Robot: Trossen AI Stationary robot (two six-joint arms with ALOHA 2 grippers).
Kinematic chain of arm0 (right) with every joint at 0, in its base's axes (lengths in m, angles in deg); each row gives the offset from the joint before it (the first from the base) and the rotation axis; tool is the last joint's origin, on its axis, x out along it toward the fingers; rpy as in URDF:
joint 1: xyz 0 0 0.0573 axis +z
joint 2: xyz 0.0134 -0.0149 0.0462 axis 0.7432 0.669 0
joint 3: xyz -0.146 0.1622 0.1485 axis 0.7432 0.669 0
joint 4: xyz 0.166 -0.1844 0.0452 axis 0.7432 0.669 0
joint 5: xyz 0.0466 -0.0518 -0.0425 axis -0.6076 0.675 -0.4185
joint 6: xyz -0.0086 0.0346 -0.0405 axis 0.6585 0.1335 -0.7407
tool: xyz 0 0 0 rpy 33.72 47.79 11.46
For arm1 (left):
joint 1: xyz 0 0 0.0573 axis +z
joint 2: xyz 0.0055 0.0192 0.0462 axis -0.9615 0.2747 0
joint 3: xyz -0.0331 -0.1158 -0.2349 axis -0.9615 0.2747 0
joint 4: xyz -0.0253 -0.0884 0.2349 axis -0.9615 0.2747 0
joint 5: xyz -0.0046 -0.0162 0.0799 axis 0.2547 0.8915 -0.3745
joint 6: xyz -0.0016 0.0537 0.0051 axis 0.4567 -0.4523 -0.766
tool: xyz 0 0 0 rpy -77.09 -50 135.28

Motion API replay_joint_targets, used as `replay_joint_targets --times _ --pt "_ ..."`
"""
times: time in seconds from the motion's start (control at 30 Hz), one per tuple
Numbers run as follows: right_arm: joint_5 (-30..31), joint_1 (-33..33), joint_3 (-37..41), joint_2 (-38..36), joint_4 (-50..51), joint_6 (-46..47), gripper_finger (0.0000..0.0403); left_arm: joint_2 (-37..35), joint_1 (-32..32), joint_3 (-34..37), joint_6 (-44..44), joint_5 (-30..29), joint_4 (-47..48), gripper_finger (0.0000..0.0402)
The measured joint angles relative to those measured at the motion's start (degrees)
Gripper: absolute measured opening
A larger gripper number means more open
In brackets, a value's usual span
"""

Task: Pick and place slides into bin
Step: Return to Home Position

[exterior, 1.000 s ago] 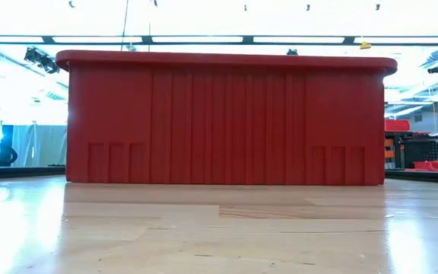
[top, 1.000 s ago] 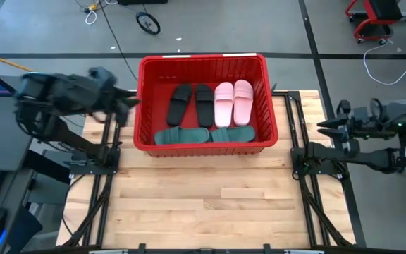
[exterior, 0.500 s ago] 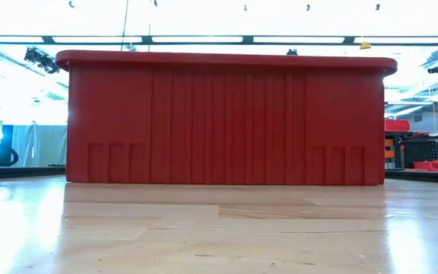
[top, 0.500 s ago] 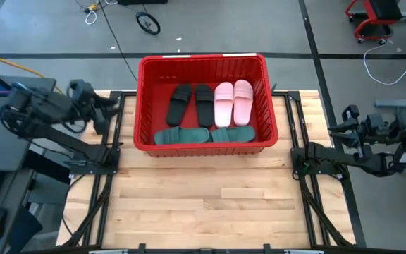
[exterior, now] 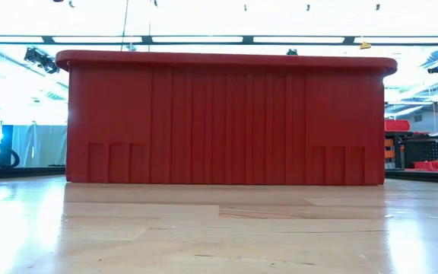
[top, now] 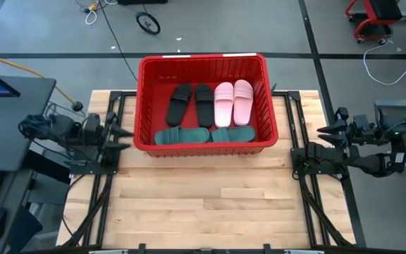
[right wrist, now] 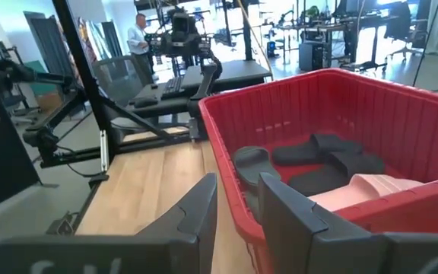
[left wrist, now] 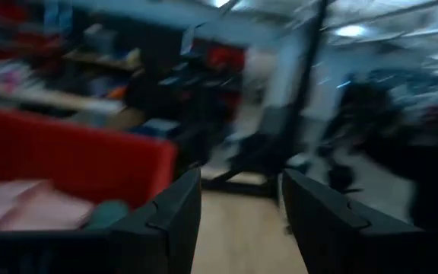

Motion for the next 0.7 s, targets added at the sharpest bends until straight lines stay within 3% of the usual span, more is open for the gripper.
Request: replay_joint_targets --times 0.13,0.37,0.7 --pt "0.4 0.0 0.0 0.0 0.1 -0.2 0.0103 -5.9 0.0 9.6 -1.4 5.2 -9.1 0.0186" --pt "1.2 0.0 0.0 0.0 0.2 -1.0 0.0103 -13.1 0.0 21.7 -1.3 5.5 -17.4 0.0182" --pt "1.1 0.0 0.0 0.0 0.2 0.1 0.0103 -18.0 0.0 34.1 -2.2 5.5 -28.0 0.0188"
